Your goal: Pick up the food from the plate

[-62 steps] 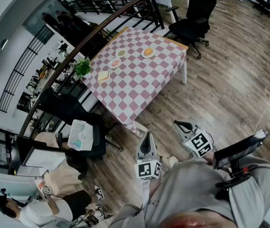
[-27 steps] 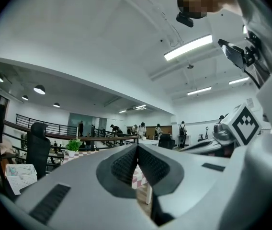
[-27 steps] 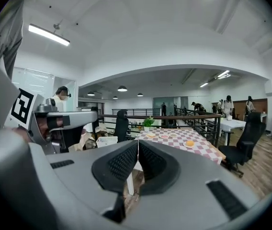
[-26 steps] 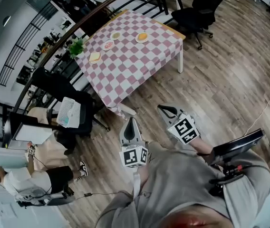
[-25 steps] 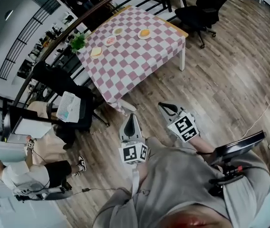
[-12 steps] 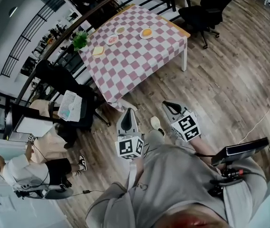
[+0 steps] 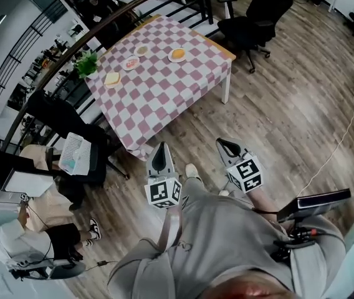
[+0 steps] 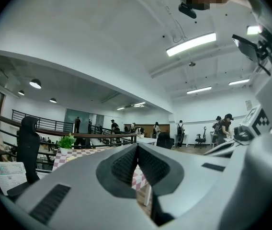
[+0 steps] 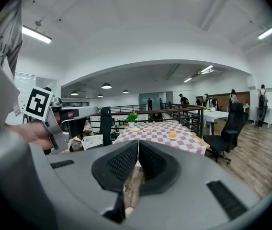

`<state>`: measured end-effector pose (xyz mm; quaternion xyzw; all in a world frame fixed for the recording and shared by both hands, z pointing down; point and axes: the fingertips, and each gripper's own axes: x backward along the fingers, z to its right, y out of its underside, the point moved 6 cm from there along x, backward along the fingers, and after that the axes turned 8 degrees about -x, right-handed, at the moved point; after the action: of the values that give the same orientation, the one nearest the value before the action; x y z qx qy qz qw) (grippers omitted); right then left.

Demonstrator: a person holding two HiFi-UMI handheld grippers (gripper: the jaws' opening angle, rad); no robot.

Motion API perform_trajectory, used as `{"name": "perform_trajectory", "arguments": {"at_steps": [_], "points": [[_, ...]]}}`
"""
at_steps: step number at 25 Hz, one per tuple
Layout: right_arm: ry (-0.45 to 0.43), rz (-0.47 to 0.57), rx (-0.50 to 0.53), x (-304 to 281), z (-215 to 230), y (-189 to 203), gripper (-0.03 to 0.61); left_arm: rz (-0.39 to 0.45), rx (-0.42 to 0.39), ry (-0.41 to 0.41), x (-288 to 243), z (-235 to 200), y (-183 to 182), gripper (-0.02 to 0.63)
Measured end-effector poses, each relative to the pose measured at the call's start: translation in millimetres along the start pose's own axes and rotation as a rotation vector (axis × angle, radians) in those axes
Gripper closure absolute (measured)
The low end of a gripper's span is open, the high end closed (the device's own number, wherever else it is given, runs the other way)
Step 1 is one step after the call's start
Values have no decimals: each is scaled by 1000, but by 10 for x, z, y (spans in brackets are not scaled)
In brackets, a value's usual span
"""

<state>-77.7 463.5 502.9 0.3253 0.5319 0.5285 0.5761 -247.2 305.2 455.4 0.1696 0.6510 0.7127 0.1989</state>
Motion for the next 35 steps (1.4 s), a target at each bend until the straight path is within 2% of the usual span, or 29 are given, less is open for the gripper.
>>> {"name": "perform_trajectory", "arguments": {"at_steps": [5, 11, 18, 25, 29, 35], "points": [[12, -46, -4, -370, 76, 30, 563, -21, 33, 6, -232, -199, 186, 606], [-5, -101, -22, -966, 21, -39, 563, -63, 56, 21, -666, -670, 384, 606], [-6, -126, 29, -1807, 35, -459, 563, -5, 58, 39, -1408, -1371, 279, 606], [11, -111, 40, -2479, -135, -820, 563, 26, 57, 41, -1861, -2104, 254, 606], [49, -98, 33, -2704, -191, -866, 563, 18, 58, 84, -2047, -2322, 439, 606], [92, -150, 67, -2852, -224, -907, 563, 39, 89, 117, -2045, -2470, 526, 606]]}}
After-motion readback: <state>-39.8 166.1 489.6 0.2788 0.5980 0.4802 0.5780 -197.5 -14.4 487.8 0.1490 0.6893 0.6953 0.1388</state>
